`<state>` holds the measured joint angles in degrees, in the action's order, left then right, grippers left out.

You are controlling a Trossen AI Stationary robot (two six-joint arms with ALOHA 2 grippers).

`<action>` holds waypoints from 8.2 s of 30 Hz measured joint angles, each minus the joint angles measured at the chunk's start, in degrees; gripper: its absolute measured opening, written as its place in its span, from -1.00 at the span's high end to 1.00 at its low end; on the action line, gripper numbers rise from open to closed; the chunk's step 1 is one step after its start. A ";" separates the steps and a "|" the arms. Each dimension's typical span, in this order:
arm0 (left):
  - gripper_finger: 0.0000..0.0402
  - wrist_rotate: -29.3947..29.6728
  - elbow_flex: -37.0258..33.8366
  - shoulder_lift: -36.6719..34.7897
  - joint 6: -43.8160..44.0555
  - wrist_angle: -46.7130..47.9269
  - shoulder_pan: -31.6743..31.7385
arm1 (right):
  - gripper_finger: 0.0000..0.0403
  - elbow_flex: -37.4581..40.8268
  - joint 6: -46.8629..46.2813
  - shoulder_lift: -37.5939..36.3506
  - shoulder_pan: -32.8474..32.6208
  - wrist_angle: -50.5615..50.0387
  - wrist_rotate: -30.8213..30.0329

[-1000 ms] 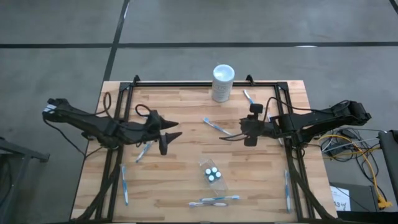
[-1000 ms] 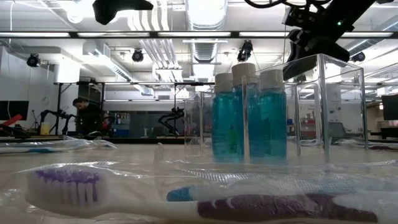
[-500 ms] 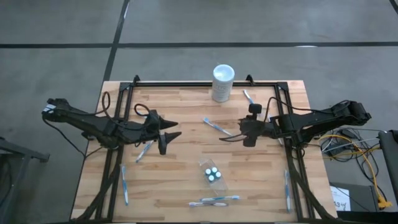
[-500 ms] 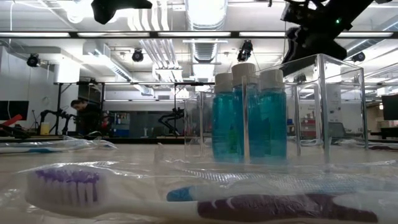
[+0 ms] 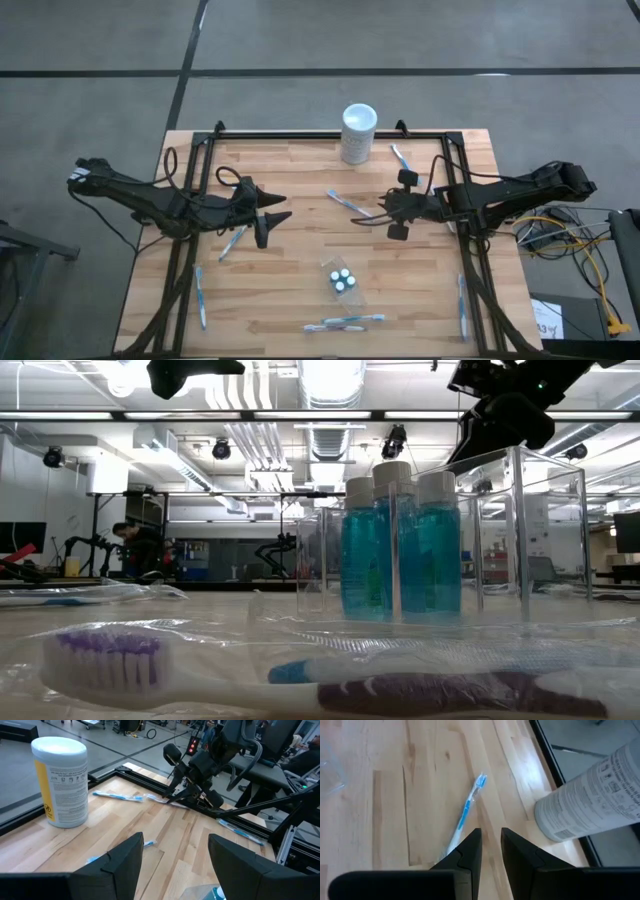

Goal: Pick & Place toothbrushing station
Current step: Adjust the transparent organizer on the table

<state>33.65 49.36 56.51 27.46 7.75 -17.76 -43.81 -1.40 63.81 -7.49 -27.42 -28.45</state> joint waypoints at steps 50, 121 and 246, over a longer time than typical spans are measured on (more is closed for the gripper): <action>-0.14 0.04 0.02 0.02 -0.04 1.25 0.00 | 0.66 -8.60 -45.54 1.64 4.36 -22.11 8.85; -0.14 0.03 0.02 0.04 -0.04 1.31 -0.02 | 0.23 -34.99 -32.83 34.47 -11.05 -16.87 19.52; -0.14 0.02 0.02 0.04 -0.04 1.31 0.00 | 0.84 -35.01 -51.96 38.97 -15.23 -32.36 5.66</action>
<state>33.67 49.39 56.55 27.42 9.06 -17.76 -78.82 -53.36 102.78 -22.72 -59.78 -22.79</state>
